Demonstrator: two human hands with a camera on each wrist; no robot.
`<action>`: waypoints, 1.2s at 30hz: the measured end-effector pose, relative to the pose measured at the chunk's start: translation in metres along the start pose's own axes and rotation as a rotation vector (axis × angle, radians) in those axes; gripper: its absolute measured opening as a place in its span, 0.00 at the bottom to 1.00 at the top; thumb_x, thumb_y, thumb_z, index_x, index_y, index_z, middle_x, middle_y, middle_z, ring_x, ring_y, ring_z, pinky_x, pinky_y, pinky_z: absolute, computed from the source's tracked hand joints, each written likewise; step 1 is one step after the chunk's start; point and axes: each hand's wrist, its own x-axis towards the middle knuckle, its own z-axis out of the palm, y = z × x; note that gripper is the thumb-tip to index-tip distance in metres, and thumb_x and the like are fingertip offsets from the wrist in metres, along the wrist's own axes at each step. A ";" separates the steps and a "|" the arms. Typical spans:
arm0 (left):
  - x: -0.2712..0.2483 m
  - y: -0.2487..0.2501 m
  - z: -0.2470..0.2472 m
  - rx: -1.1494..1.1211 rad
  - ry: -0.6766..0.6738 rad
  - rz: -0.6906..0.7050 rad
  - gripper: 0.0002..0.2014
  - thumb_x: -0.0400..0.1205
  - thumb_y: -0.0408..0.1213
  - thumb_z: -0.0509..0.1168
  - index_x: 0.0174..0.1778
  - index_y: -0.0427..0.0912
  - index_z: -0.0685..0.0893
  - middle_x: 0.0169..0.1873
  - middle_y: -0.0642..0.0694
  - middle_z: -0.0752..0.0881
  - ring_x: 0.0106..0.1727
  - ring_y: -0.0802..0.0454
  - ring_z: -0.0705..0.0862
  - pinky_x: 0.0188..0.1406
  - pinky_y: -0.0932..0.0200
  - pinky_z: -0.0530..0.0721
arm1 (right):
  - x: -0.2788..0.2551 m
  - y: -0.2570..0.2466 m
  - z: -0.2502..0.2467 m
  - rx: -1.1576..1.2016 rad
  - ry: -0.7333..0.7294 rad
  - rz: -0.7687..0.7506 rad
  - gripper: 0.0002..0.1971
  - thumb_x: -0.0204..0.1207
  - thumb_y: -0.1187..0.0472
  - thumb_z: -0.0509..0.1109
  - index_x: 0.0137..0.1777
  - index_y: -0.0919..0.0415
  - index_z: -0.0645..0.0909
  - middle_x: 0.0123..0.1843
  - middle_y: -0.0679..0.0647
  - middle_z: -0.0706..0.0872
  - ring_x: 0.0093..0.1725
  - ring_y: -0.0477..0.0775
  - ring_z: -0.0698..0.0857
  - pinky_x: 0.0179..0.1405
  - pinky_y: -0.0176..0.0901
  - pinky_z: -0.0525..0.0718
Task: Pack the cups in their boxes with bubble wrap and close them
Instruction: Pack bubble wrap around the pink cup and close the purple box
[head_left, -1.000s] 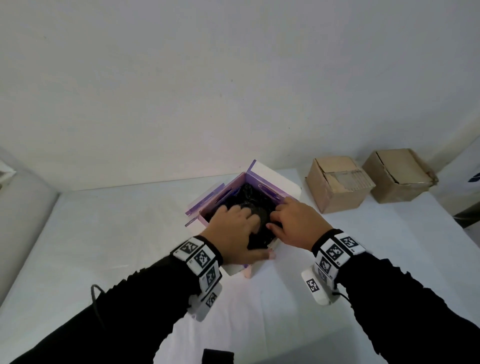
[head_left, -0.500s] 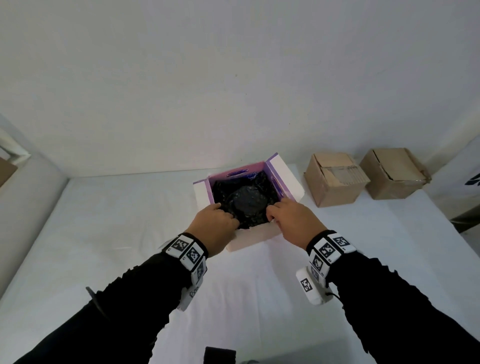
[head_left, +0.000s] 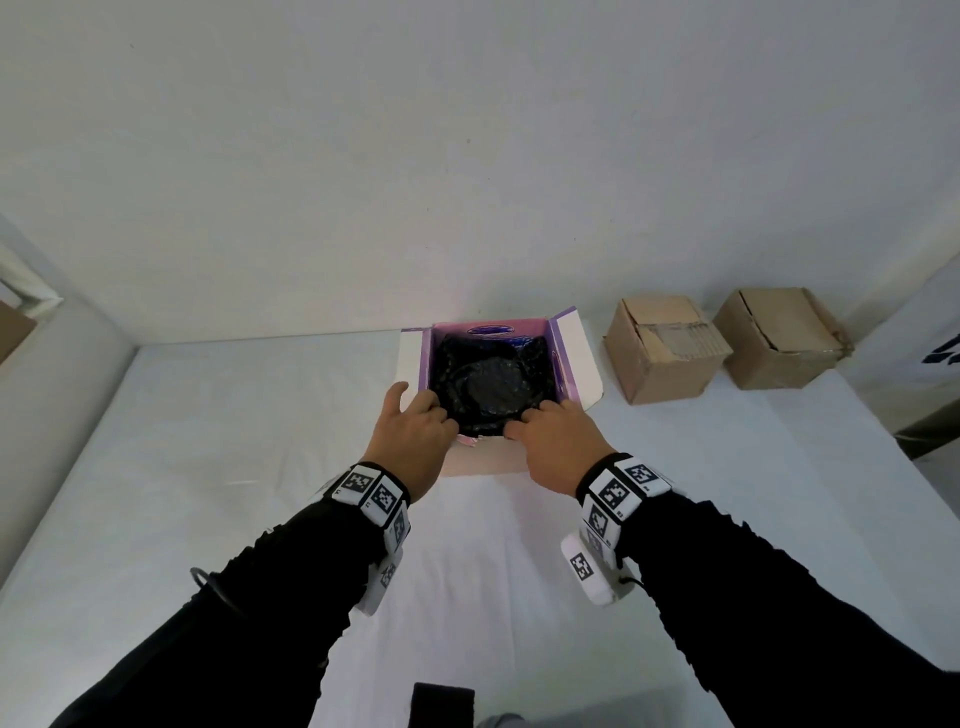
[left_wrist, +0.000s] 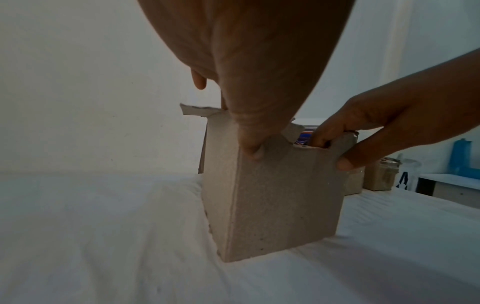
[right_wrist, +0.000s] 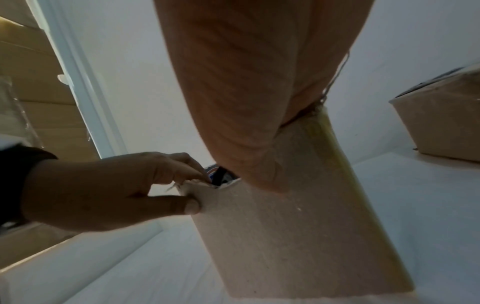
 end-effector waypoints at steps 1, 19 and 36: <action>0.000 0.000 0.002 -0.006 -0.008 -0.006 0.11 0.60 0.27 0.69 0.31 0.48 0.81 0.28 0.54 0.82 0.51 0.47 0.82 0.67 0.37 0.62 | 0.002 -0.001 -0.002 -0.006 -0.006 0.009 0.19 0.76 0.61 0.61 0.67 0.51 0.77 0.59 0.53 0.82 0.60 0.59 0.79 0.56 0.50 0.71; -0.008 0.000 0.018 -0.039 0.036 -0.147 0.07 0.71 0.35 0.71 0.42 0.47 0.82 0.54 0.47 0.82 0.73 0.36 0.71 0.75 0.27 0.50 | 0.078 -0.007 -0.038 0.325 -0.013 -0.173 0.22 0.75 0.69 0.62 0.69 0.56 0.75 0.71 0.53 0.77 0.66 0.58 0.78 0.64 0.57 0.77; -0.008 0.001 0.019 -0.079 0.034 -0.163 0.08 0.72 0.37 0.71 0.45 0.46 0.81 0.54 0.50 0.83 0.74 0.37 0.68 0.73 0.27 0.55 | 0.128 -0.003 -0.020 -0.063 -0.104 -0.170 0.25 0.79 0.59 0.61 0.76 0.43 0.71 0.71 0.53 0.71 0.71 0.61 0.65 0.65 0.59 0.66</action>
